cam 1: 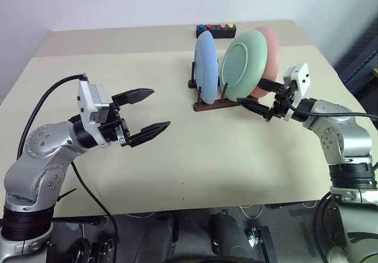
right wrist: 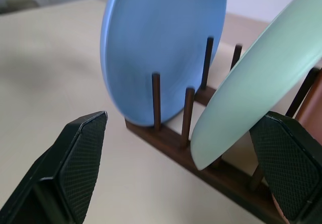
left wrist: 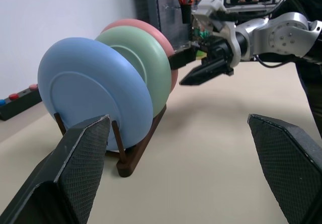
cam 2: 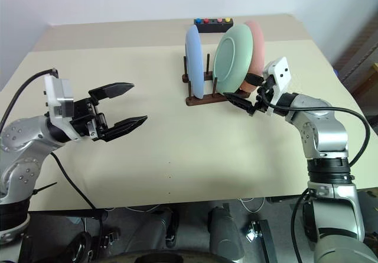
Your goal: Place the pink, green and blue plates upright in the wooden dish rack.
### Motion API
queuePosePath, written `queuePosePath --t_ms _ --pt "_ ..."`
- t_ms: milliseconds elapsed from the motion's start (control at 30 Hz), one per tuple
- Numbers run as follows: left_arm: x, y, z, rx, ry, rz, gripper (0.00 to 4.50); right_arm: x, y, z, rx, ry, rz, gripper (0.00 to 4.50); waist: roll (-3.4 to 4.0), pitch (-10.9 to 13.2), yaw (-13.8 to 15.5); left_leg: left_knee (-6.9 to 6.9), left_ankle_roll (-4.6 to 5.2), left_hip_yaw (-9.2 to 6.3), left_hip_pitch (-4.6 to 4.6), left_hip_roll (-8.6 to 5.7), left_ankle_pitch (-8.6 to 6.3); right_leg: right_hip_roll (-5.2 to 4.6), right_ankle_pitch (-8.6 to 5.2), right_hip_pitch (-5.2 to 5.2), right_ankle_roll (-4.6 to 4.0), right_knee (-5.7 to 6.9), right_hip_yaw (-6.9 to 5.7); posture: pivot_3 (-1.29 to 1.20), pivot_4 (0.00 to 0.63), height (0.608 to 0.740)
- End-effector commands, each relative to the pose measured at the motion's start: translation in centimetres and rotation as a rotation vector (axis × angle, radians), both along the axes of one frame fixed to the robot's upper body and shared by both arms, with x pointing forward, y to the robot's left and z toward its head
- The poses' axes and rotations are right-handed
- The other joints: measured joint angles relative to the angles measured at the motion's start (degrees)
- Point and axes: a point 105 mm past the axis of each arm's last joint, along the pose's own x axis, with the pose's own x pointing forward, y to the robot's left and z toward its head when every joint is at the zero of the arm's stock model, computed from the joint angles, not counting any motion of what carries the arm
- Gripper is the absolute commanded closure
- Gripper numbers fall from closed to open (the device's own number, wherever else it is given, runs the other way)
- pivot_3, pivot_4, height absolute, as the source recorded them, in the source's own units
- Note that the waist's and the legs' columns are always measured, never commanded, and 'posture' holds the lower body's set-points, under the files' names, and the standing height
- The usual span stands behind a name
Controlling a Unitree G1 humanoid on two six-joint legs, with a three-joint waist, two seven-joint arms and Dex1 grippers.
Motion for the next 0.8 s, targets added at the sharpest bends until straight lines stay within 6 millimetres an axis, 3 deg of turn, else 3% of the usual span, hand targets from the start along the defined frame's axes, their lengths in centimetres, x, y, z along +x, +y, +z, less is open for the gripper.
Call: queuePosePath --t_ms 33,233,367,467,567,700,800 --pt "-0.5 0.0 1.0 0.003 -0.059 0.0 0.0 -0.6 -0.2 0.8 -0.013 -0.032 0.024 0.04 0.0 0.0 0.02 0.0 0.0 0.0 0.0 0.0 0.0 0.0 0.0 0.0 0.0 0.0 0.0 0.0 0.15 0.74" --pt "-0.5 0.0 0.9 0.005 -0.055 0.001 0.0 -0.7 -1.9 1.9 -0.006 -0.079 -0.016 0.04 0.0 0.0 0.05 0.01 0.0 0.0 0.0 0.0 0.0 0.0 0.0 0.0 0.0 0.01 0.0 0.0 0.15 0.74" --pt "-0.5 0.0 0.9 0.008 -0.057 -0.002 0.0 -2.1 -2.8 1.9 0.035 -0.032 0.024 0.04 0.0 0.0 0.12 0.01 0.0 0.0 0.0 0.0 0.0 0.0 0.0 0.02 0.0 0.0 0.0 0.0 0.15 0.74" --pt "-0.4 0.0 0.9 0.008 -0.056 -0.004 0.0 -2.9 -3.6 1.3 0.064 0.033 0.04 0.88 0.0 0.0 0.07 0.02 0.01 -0.01 0.0 0.0 -0.01 -0.01 0.0 0.04 0.0 -0.01 0.0 0.0 0.15 0.74" --pt "-0.4 0.0 0.9 0.007 -0.055 -0.006 0.0 -3.7 -3.7 0.7 0.064 0.069 0.069 2.4 0.0 0.0 0.04 0.03 0.01 -0.01 0.01 0.0 -0.01 -0.01 0.0 0.04 0.0 0.01 0.01 0.0 0.15 0.74" --pt "-0.3 0.0 0.9 0.006 -0.054 -0.012 0.0 -3.1 -3.4 0.6 0.053 0.068 0.046 4.46 0.0 0.0 -0.05 0.03 0.01 0.01 0.03 0.01 -0.01 0.0 0.0 0.04 0.0 0.02 0.01 0.0 0.15 0.74" --pt "-0.2 -0.1 0.9 0.006 -0.057 -0.012 0.0 -2.1 -3.6 0.1 0.001 0.036 -0.011 4.46 0.0 0.0 -0.02 0.03 0.01 0.0 0.03 0.01 -0.01 0.0 0.0 0.04 0.0 0.03 0.01 0.0 0.15 0.74"
